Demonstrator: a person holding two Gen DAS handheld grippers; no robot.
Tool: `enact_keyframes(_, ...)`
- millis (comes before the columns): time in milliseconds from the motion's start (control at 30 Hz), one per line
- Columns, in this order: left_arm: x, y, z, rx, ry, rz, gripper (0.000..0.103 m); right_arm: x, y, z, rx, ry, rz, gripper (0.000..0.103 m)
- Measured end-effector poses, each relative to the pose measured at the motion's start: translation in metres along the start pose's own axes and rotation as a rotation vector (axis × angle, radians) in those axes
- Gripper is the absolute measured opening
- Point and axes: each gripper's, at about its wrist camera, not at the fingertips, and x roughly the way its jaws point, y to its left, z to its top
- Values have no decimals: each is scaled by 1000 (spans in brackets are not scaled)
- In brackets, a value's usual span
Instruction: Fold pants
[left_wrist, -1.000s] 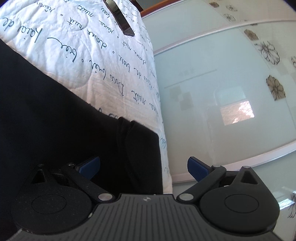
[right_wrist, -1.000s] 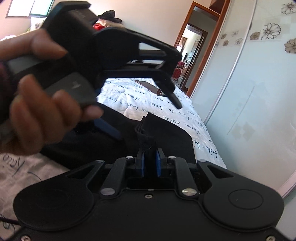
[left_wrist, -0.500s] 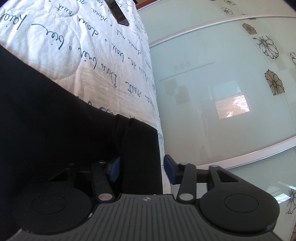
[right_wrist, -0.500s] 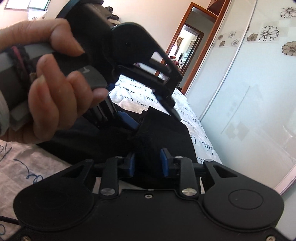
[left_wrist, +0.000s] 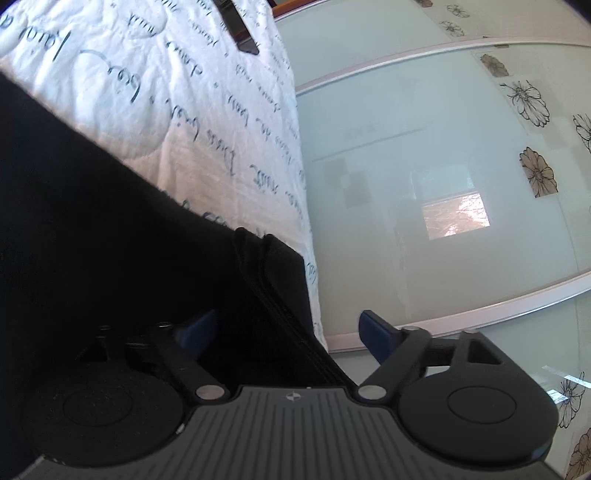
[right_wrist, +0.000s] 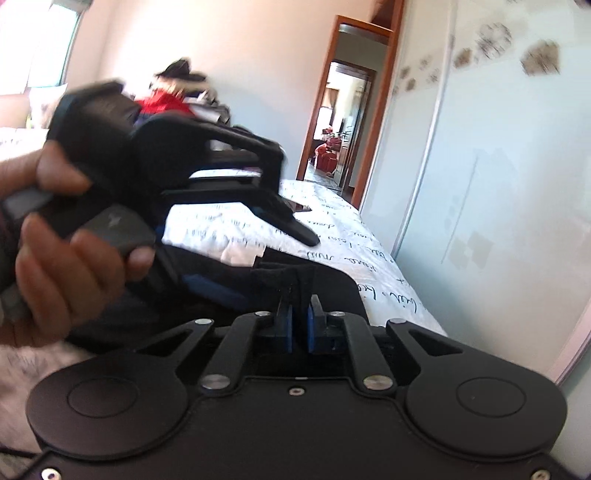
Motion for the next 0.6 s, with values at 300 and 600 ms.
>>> enact_keyframes(300, 1, -1, -3, 39, 4, 13, 12, 3, 25, -1, -137, 16, 9, 8)
enact_keyframes(600, -43, -44, -20, 466, -113, 299, 13, -9, 50, 10, -173, 6, 106, 7)
